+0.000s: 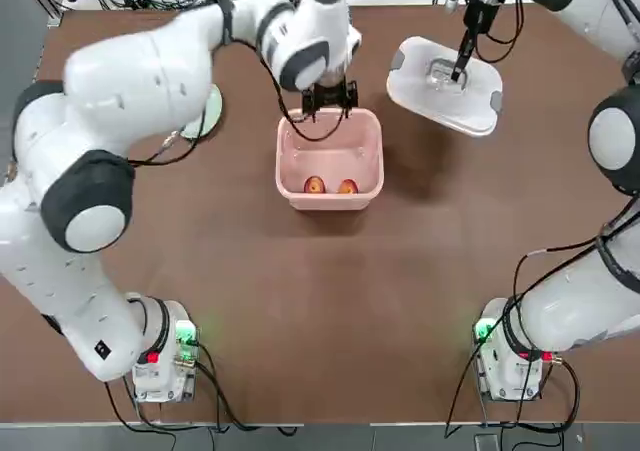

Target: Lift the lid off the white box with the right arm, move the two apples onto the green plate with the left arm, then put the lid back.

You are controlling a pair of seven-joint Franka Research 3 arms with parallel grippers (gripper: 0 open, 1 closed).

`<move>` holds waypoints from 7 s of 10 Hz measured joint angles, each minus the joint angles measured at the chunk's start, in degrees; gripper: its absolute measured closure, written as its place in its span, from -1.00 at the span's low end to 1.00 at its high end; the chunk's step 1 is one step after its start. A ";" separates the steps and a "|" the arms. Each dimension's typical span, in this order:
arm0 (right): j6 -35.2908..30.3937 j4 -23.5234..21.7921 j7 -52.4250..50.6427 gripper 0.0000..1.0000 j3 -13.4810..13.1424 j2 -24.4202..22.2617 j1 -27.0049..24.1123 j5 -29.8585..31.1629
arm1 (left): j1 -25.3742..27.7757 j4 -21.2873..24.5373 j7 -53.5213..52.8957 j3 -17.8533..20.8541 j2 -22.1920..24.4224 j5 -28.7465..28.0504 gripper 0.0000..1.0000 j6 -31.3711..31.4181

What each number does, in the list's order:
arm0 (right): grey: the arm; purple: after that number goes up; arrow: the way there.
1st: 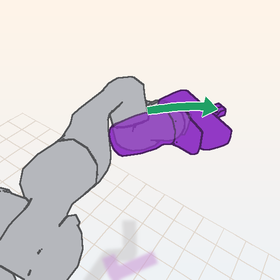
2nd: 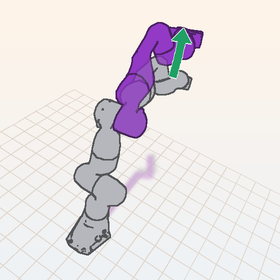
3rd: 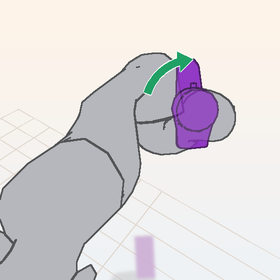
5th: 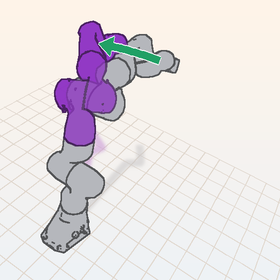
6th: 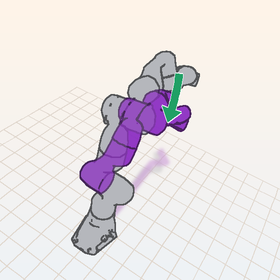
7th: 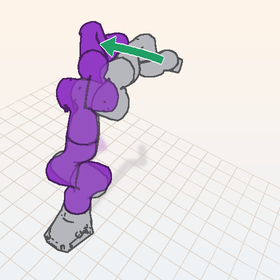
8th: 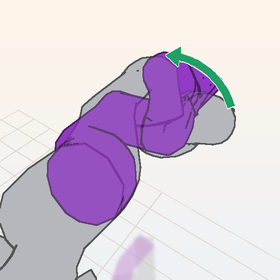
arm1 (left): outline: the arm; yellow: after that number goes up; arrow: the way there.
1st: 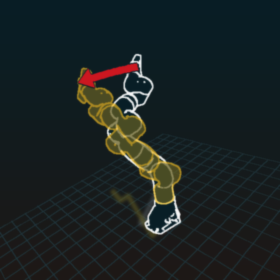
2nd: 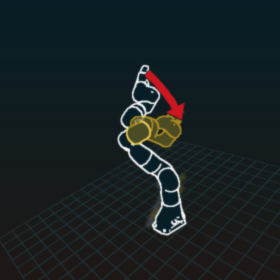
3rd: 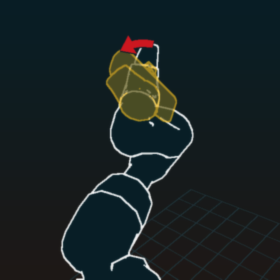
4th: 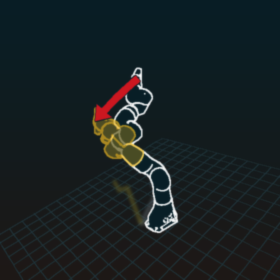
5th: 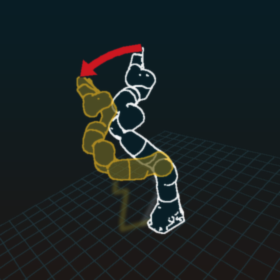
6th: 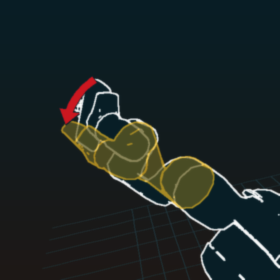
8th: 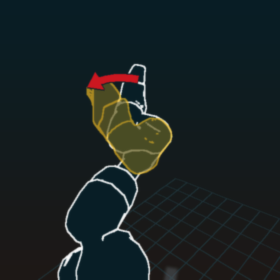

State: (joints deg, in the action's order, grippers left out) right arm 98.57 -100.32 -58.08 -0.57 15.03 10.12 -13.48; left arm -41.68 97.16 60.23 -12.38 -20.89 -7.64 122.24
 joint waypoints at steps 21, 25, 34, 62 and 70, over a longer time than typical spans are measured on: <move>0.48 1.99 -19.70 0.89 -0.04 2.21 -3.45 3.52 | -8.02 6.95 9.87 0.05 -14.74 -3.42 -0.40 19.87; 0.58 2.03 -19.92 0.89 -0.04 2.61 -3.67 3.55 | -7.78 5.31 9.87 0.01 -10.31 -3.36 -0.40 16.35; 0.51 2.25 -22.17 0.89 -0.02 2.95 -5.37 3.57 | 27.82 3.07 -33.31 0.70 8.36 3.20 -0.39 -9.06; -5.96 15.70 -19.97 0.89 0.77 4.24 -5.24 8.08 | 43.00 7.11 -18.04 -28.77 7.64 4.28 -0.96 -2.14; -7.60 15.59 -16.94 0.89 0.99 7.44 -5.02 7.40 | 29.23 17.56 6.94 -28.77 -3.31 -11.36 -0.89 9.24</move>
State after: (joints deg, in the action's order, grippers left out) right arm 90.97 -84.73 -75.01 0.42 22.47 5.10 -6.07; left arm -12.46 114.72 67.18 -41.14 -24.20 -19.00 131.48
